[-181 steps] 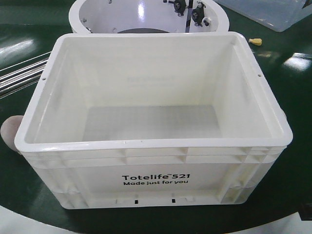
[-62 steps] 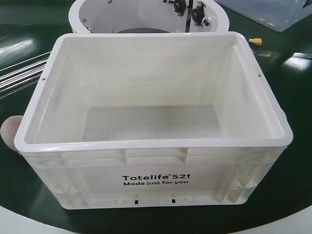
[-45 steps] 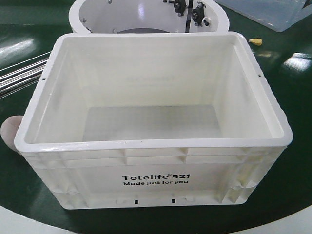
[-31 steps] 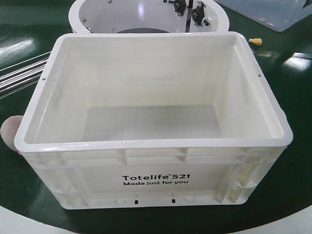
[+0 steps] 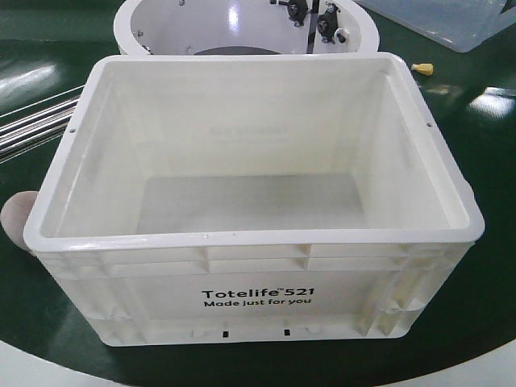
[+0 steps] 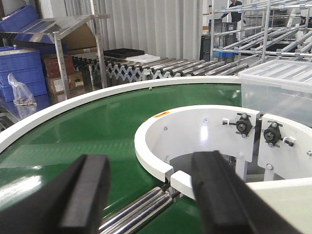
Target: Place moving items into box and shelve
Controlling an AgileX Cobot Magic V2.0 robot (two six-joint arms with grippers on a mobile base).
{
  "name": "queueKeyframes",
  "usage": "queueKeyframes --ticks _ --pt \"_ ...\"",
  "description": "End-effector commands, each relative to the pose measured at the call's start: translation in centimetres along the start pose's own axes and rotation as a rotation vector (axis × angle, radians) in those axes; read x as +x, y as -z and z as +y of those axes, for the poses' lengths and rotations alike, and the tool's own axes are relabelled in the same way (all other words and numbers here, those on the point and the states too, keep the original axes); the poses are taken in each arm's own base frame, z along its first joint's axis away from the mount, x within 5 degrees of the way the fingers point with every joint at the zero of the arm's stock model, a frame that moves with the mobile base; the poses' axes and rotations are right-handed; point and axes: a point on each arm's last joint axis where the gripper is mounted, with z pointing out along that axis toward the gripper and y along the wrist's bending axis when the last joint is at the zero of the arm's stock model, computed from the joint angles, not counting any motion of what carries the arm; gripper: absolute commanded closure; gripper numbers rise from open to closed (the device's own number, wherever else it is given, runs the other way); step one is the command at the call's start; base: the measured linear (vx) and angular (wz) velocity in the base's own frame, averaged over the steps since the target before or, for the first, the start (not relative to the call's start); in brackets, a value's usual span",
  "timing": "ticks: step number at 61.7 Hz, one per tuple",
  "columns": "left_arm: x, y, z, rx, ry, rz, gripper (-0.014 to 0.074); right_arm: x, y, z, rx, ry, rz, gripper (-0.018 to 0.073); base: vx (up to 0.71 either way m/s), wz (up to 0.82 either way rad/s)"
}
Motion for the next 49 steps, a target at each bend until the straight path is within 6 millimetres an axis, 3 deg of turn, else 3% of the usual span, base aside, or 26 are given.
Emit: queueKeyframes --ticks 1,11,19,24,30,35,49 --pt "-1.8 0.3 0.0 0.003 0.07 -0.11 0.0034 -1.8 0.4 -0.3 0.016 0.004 -0.105 -0.004 0.0 0.0" --pt "-1.5 0.2 0.1 0.004 0.138 0.001 0.0057 -1.7 0.4 -0.2 -0.001 0.007 0.017 -0.0012 0.0 0.0" --pt "-3.7 -1.1 0.8 -0.027 0.13 0.103 0.0065 -4.8 -0.1 -0.4 -0.012 0.007 0.108 -0.0004 0.0 0.0" --pt "-5.2 -2.9 1.4 -0.048 0.132 0.15 0.0065 -7.2 -1.3 -0.7 0.0 -0.012 0.135 -0.0004 0.0 0.0" --pt "-5.3 -5.5 2.3 -0.078 0.15 0.243 0.0065 -8.0 -3.9 -1.4 0.061 -0.046 0.236 -0.0004 0.0 0.0" --pt "-3.4 -7.8 3.0 -0.108 0.22 0.379 0.0065 -6.3 -7.0 -2.0 0.137 -0.054 0.394 -0.0004 0.0 0.0" --pt "3.4 -12.5 3.2 -0.1 0.269 0.764 0.0066 3.0 -14.3 -1.7 0.168 -0.046 0.878 -0.0004 0.0 0.0"
